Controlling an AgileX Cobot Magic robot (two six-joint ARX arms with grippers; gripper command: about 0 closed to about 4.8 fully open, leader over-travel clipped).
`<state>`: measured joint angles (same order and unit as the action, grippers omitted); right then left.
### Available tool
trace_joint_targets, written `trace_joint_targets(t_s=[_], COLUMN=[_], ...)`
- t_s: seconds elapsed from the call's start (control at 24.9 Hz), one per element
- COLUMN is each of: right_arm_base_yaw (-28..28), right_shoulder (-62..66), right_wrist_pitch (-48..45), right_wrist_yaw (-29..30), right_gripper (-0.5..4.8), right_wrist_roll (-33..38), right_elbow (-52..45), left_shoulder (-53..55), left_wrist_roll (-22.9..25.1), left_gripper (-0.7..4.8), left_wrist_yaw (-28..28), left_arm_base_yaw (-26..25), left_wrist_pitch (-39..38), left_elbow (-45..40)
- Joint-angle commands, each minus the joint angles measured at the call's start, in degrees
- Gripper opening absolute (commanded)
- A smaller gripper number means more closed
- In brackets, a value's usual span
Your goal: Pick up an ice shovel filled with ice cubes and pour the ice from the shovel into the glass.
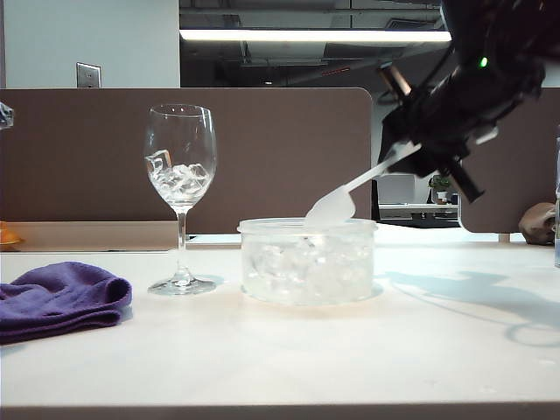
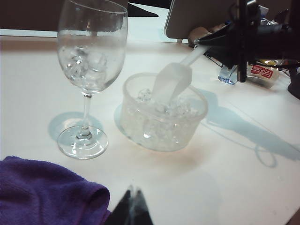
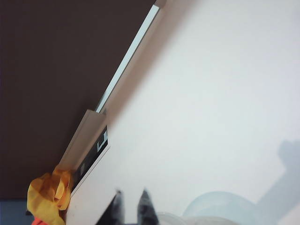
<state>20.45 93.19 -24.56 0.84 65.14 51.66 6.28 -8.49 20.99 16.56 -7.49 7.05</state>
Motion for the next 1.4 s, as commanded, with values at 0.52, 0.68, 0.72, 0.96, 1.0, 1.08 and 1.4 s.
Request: trace_joint_targets(t_s=[0.52, 0.68, 0.72, 0.96, 1.0, 1.08, 1.4], right_arm_base_yaw=[-0.07, -0.35, -0.48, -3.06, -3.56, -4.42, -8.59], right_shoulder=[3.21, 1.38, 0.26, -7.26, -8.96, -13.90, -41.75], right_wrist_pitch=[-4.44, 2.08, 4.90, 8.39, 8.48, 8.41, 16.66], right_wrist_yaw=[0.81, -1.66, -2.69, -3.39, -3.45, -3.72, -3.69], right_gripper=[2.52, 2.85, 2.86, 2.82, 2.63, 1.75, 0.20], right_wrist_roll=[7.26, 7.45, 6.78, 3.39, 3.32, 1.68, -31.23], right_elbow=[-0.20, -0.24, -0.26, -2.51, -3.50, -6.45, -15.61], left_shoulder=[0.02, 0.02, 0.02, 0.04, 0.04, 0.04, 0.02], left_wrist_roll=[0.11, 0.11, 0.11, 0.11, 0.11, 0.11, 0.11], left_gripper=[-0.05, -0.05, -0.05, -0.05, -0.05, -0.05, -0.05], left_wrist_yaw=[0.26, 0.26, 0.26, 0.26, 0.26, 0.28, 0.26], left_arm_base_yaw=[-0.04, -0.04, -0.04, -0.04, -0.04, -0.04, -0.04], left_wrist_pitch=[0.68, 0.68, 0.70, 0.66, 0.70, 0.68, 0.70], left_elbow=[0.26, 0.26, 0.26, 0.26, 0.26, 0.26, 0.26])
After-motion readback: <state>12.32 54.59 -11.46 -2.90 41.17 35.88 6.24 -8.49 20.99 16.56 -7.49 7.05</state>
